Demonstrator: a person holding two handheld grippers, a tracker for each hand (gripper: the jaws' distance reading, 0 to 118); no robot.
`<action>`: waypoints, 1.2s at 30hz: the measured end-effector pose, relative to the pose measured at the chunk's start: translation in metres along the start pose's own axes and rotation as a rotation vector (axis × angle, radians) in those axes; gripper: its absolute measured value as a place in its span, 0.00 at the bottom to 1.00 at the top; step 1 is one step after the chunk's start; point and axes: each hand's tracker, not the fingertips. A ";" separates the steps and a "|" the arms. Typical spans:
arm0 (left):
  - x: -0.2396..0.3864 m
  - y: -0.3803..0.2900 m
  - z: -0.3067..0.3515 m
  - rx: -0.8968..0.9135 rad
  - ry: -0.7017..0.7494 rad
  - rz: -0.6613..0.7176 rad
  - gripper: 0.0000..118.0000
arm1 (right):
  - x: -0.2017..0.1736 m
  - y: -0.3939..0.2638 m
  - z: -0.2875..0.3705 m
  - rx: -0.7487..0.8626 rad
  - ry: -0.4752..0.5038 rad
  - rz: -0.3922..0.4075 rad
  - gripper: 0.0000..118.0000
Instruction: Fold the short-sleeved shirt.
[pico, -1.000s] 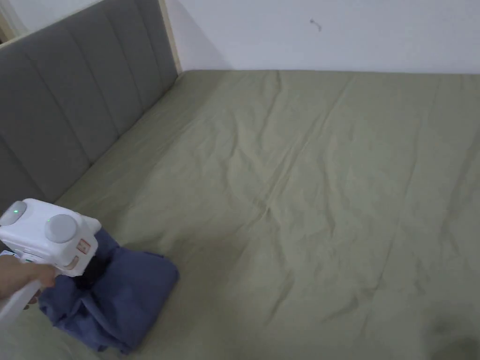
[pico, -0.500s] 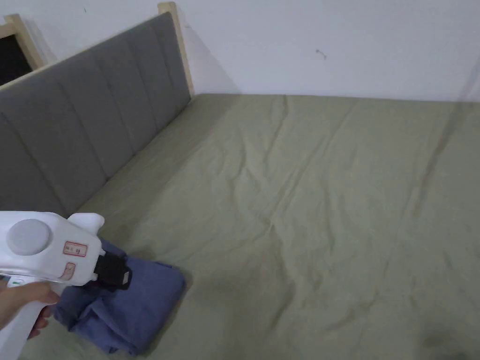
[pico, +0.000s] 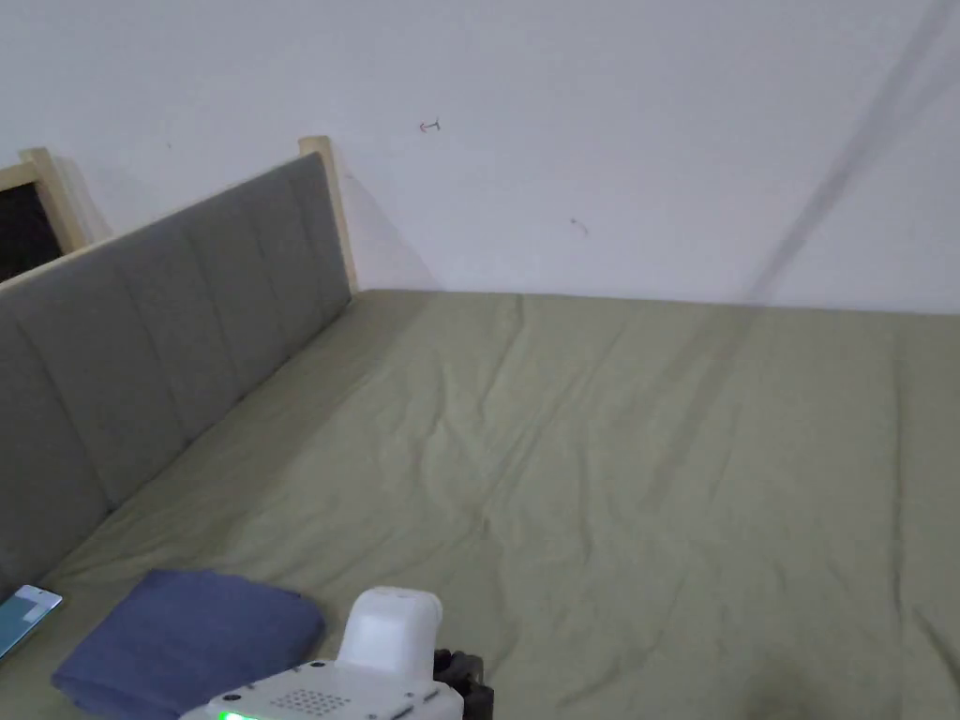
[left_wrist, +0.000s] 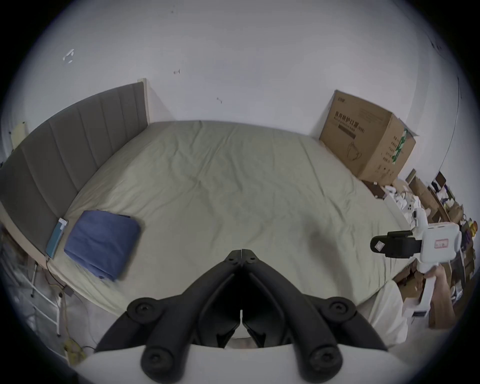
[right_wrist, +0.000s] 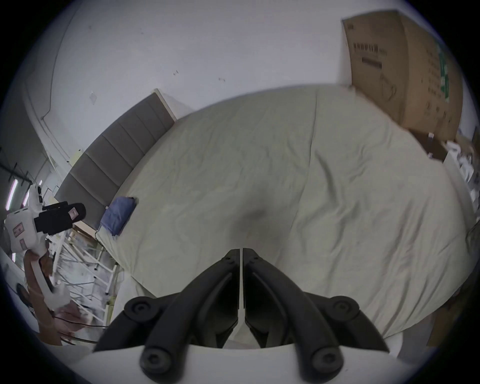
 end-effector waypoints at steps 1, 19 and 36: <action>0.014 -0.001 0.004 0.008 0.025 -0.006 0.00 | -0.004 0.003 0.009 0.033 -0.019 0.026 0.02; 0.097 0.028 0.062 0.447 0.027 -0.103 0.77 | -0.055 0.021 0.092 0.574 -0.303 0.255 0.84; 0.103 0.063 0.052 0.330 0.120 -0.051 0.96 | -0.059 0.046 0.092 0.599 -0.289 0.190 0.84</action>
